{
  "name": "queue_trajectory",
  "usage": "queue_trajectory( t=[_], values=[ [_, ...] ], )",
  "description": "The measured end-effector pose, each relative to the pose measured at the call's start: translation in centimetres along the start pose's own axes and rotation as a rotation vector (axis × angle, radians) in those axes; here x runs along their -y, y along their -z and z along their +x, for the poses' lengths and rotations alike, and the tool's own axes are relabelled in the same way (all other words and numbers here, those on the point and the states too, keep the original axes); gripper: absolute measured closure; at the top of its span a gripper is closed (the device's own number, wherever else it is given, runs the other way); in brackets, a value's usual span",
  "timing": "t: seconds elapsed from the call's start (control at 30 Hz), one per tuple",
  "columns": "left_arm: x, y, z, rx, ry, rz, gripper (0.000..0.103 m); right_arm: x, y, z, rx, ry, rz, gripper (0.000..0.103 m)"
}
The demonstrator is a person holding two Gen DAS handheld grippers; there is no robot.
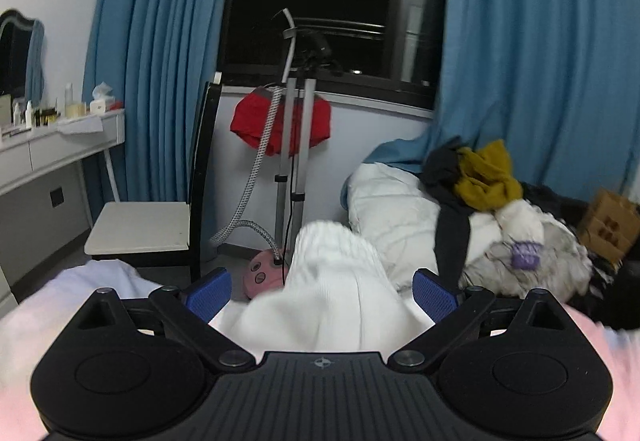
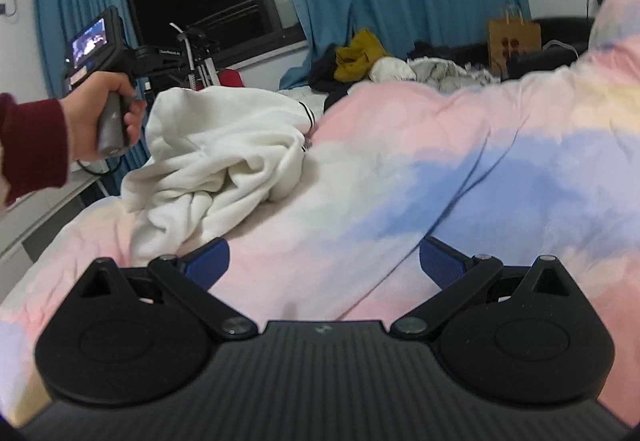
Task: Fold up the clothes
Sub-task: 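Grasp the white garment's fabric with the left gripper and lift it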
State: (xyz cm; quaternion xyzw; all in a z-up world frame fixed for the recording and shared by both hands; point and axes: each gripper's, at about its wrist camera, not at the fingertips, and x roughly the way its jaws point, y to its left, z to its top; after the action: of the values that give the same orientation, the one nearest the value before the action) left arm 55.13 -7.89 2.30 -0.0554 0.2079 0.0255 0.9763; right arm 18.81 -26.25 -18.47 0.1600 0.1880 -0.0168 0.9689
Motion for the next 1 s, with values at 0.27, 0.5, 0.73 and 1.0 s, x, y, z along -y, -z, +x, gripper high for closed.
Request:
queue_trajectory(
  t=[0.27,0.5,0.73,1.0],
  values=[
    [0.2,-0.6,4.6,-0.093,0.021,-0.009,0.068,0.0,1.0,2.1,-0.029,-0.028,-0.001,0.0],
    [0.4,1.5,-6.5,-0.065,0.114,0.007,0.083,-1.2,0.6,0.9,0.032,-0.055,-0.049,0.0],
    [-0.5,4.5,-23.8,0.061,0.258,0.142,0.085,-1.5,-1.1,-2.8,0.152,-0.062,-0.062,0.0],
    [-5.5,14.9,-35.2,-0.032,0.307,0.127,0.085,-1.5,-3.1,-8.5,0.248,-0.106,-0.042,0.0]
  ],
)
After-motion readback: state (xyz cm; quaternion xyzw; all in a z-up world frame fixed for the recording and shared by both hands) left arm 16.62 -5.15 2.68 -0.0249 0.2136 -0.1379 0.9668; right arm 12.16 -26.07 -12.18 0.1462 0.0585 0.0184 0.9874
